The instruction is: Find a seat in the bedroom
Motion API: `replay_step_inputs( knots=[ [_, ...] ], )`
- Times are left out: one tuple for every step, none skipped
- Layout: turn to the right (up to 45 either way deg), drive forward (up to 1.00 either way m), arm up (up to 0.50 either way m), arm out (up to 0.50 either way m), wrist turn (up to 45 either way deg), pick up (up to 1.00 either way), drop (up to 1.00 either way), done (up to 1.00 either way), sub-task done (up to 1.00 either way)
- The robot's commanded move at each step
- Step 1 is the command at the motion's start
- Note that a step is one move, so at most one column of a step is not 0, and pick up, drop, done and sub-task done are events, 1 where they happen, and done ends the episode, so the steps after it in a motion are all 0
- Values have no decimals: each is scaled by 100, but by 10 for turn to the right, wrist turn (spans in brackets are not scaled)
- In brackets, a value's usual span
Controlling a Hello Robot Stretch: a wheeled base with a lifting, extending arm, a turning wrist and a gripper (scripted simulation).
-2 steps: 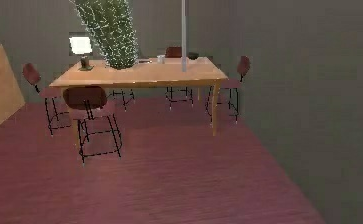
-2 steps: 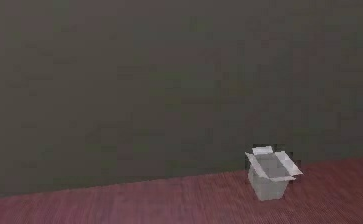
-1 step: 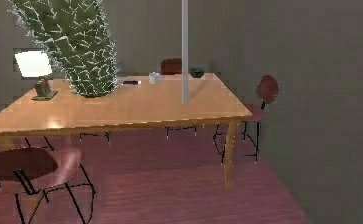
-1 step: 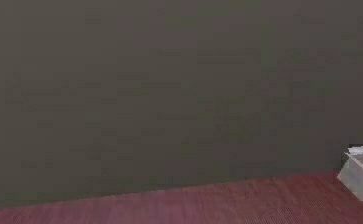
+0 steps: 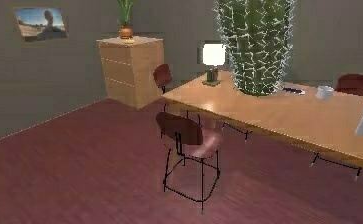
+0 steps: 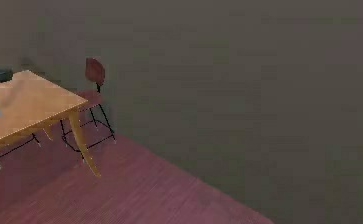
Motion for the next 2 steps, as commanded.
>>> replay_step_inputs(
  knots=[
    [-390,0,0,0,0,0,0,0,0],
    [0,45,0,0,0,0,0,0,0]
  ],
)
